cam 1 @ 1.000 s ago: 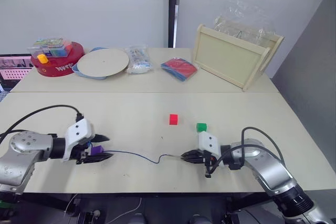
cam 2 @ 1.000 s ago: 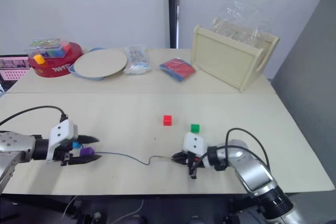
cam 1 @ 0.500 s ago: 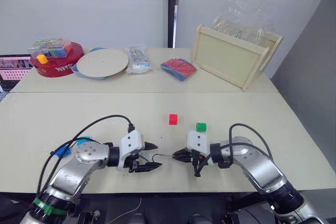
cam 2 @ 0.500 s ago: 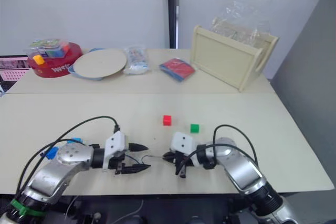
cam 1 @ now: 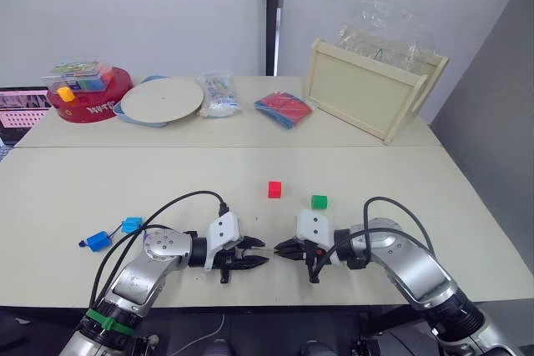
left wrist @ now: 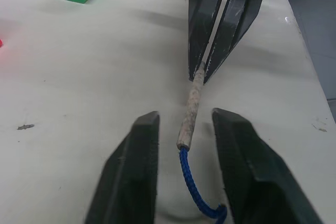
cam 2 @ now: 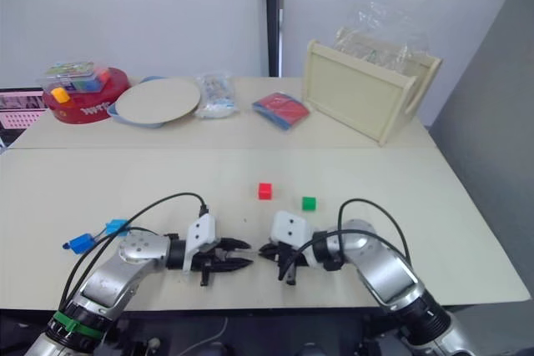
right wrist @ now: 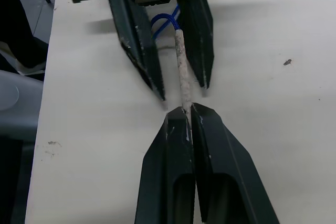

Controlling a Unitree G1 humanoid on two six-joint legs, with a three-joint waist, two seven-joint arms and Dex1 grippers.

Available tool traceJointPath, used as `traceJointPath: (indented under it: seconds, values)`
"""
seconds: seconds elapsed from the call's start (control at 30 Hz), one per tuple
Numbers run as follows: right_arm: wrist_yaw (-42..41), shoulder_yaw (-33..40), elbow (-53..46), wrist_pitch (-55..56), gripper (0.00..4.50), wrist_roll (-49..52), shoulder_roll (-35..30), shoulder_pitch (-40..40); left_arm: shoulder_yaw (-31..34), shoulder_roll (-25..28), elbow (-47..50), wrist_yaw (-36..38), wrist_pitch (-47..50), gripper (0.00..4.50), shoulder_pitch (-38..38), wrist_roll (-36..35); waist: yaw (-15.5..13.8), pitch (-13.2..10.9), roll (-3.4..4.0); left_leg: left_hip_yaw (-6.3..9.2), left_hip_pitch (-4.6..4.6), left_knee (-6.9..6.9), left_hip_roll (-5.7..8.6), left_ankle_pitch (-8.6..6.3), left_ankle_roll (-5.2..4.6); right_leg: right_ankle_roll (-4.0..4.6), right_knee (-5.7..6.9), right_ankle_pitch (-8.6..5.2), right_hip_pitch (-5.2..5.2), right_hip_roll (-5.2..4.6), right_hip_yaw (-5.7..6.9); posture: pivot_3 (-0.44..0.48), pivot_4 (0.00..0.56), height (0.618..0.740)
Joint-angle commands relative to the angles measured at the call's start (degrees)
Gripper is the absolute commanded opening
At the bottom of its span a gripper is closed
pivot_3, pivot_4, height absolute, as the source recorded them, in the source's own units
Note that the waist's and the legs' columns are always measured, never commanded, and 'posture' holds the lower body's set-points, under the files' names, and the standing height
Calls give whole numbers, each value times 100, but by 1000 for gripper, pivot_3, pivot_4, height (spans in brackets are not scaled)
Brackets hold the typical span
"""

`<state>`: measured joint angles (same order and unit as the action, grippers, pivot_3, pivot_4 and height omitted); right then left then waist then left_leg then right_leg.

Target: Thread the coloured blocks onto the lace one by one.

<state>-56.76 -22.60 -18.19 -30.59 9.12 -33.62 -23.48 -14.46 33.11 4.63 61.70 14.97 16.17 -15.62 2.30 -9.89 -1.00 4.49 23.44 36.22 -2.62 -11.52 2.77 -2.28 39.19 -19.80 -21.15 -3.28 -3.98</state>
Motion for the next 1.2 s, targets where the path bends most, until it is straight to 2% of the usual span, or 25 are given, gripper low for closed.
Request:
traceJointPath:
  seconds: [0.03, 0.83, 1.03, 1.2]
  values:
    - [23, 47, -136, 28, 0, -4, -22, -19, 84, -9, 16, 70, -77, 40, 90, -29, 1, 0, 0, 0, 0, 0, 0, 0, 0, 0, 0, 0, 0, 0, 0, 0, 150, 740]
    - [95, 13, -101, 52, 0, -52, -137, 208, 296, 0, 74, 112, 272, 40, 254, -169, -1, 0, 0, 0, 1, 1, 1, 0, 0, 0, 0, 0, 0, -1, 0, 0, 150, 740]
    - [119, 31, -135, 27, 0, -50, -138, 257, 340, -24, 128, 109, 336, 1942, 263, -179, -2, 0, -1, 0, 1, 1, 1, 0, 0, 0, 0, 0, 0, -1, 0, 0, 150, 740]
    - [132, 66, -120, 28, 0, -45, -135, 282, 351, 11, 251, 177, 475, 1942, 234, -262, -1, 0, -1, 0, 1, 1, 1, 0, 0, 0, 0, 0, 0, -1, 0, 0, 150, 740]
